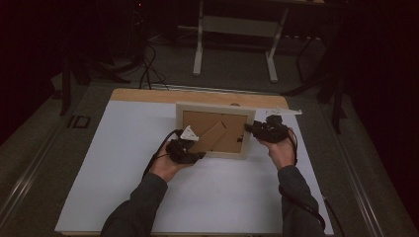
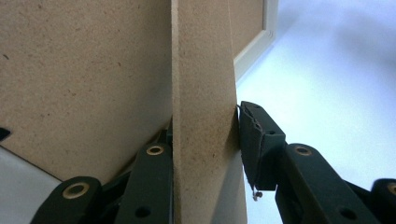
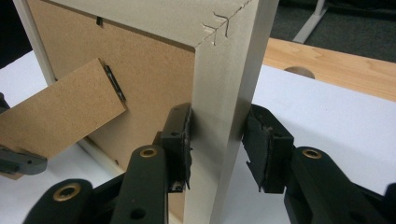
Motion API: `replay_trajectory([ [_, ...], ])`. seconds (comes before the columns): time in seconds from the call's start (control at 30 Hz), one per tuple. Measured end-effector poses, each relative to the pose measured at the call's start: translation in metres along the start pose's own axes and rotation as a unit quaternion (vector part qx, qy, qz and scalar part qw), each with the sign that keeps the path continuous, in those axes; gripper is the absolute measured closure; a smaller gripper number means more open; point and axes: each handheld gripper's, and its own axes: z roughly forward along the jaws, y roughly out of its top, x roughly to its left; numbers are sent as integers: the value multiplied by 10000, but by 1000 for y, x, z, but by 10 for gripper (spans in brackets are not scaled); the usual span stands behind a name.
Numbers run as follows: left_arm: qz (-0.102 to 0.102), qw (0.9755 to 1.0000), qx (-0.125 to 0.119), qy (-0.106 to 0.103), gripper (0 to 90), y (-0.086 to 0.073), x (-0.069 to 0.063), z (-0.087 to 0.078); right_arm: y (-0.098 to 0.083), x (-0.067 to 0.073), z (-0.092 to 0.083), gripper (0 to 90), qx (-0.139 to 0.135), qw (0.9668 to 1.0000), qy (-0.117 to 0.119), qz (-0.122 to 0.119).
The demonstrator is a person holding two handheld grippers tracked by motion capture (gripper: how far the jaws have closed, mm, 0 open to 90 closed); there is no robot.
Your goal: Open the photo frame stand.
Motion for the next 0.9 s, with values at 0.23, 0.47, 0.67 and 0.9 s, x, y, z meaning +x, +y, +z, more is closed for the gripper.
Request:
replay_trajectory([
  [0.23, -36, 10000, -16, 33, 681, 0, 1, 1, 0, 3, 0, 618, -50, 10000, -61, -49],
  [0.47, -10, 9999, 46, 122, 685, 0, 1, 3, 1, 6, -1, 620, -77, 9998, -109, -155],
  [0.67, 32, 9998, 56, 174, 705, 1, 0, 4, 1, 9, -2, 621, -110, 9995, -147, -266],
  [0.9, 37, 9998, 53, 212, 718, 2, 1, 5, 1, 12, -2, 621, -152, 9990, -228, -366],
])
